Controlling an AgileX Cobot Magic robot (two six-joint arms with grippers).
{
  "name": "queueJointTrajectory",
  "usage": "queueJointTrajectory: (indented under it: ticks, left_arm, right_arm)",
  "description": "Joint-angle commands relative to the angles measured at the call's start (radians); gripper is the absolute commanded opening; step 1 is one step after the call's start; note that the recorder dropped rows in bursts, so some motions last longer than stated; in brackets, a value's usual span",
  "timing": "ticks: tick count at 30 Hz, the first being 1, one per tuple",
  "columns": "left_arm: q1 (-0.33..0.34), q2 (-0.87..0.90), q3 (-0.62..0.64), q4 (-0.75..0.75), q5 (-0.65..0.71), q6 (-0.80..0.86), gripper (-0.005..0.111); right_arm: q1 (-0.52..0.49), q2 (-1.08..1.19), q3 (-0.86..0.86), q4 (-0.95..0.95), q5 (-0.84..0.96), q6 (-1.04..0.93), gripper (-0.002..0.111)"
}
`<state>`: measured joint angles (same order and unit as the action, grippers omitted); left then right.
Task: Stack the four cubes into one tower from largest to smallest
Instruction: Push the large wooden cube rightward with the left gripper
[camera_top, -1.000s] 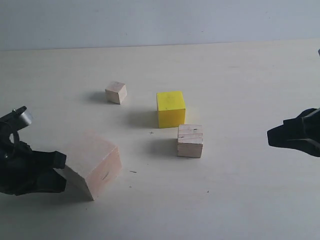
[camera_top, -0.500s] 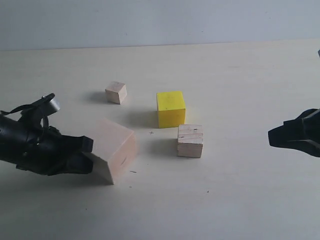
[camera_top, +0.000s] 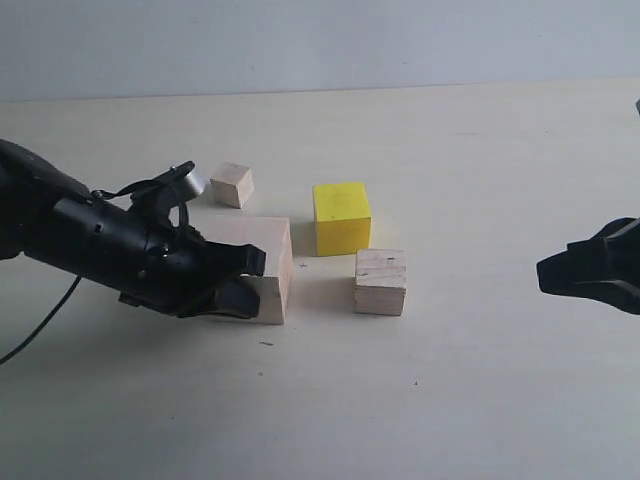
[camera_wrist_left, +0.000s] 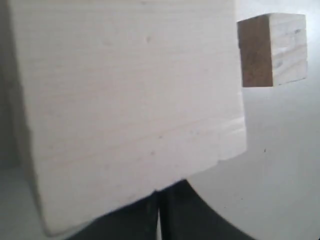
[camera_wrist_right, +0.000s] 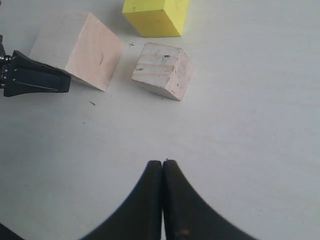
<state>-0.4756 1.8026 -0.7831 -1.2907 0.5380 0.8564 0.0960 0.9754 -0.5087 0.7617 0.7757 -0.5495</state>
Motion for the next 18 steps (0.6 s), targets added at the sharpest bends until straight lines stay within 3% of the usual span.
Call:
queueJointTrajectory:
  ticks: [1, 18]
  left_arm:
    - [-0.023, 0.007, -0.022, -0.029, -0.006, 0.0, 0.0]
    - [-0.023, 0.007, -0.047, -0.028, -0.064, 0.011, 0.0]
  right_arm:
    - [0.003, 0.004, -0.007, -0.003, -0.007, -0.008, 0.0]
    - [0.003, 0.004, -0.007, -0.003, -0.007, -0.005, 0.0]
